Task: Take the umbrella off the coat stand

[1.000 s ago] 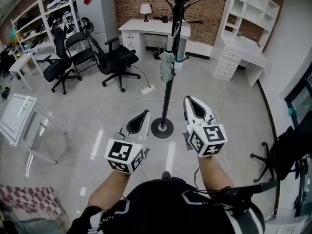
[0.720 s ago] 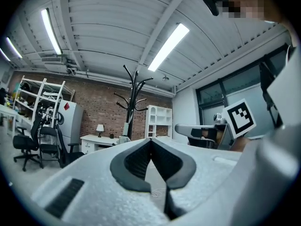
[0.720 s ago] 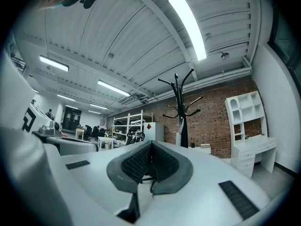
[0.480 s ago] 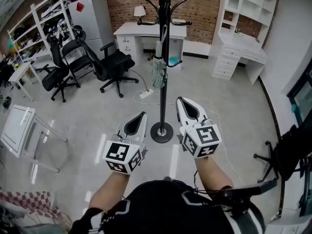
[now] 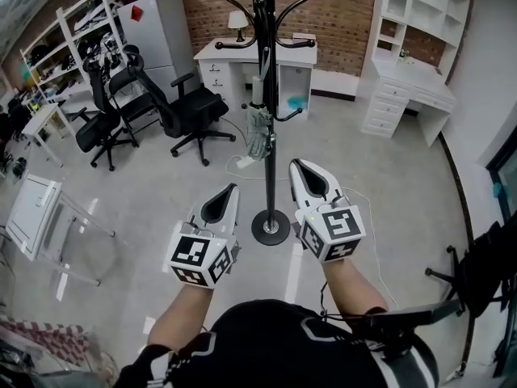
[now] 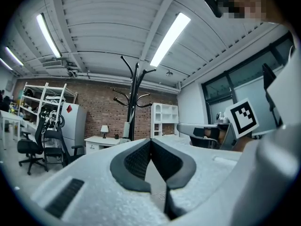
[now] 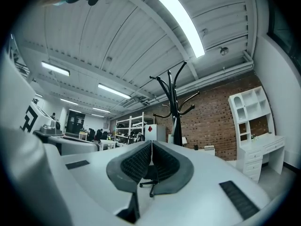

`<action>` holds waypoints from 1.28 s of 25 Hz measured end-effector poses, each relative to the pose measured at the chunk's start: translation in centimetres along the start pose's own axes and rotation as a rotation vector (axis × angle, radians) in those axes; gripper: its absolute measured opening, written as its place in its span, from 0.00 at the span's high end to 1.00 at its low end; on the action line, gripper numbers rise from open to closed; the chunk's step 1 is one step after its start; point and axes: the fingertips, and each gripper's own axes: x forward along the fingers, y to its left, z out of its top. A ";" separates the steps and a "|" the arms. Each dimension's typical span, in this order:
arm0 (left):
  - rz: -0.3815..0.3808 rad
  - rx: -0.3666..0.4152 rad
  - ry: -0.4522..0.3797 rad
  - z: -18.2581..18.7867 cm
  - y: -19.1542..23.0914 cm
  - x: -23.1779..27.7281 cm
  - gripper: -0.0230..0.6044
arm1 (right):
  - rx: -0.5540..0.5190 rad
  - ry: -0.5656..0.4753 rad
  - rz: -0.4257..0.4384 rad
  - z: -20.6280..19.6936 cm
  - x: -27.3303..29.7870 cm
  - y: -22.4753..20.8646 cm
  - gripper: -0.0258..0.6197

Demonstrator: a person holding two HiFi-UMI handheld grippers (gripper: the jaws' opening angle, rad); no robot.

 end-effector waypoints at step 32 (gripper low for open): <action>-0.158 0.018 -0.020 0.4 13.4 12.6 0.95 | -0.047 -0.012 -0.145 -1.5 18.5 -3.4 0.95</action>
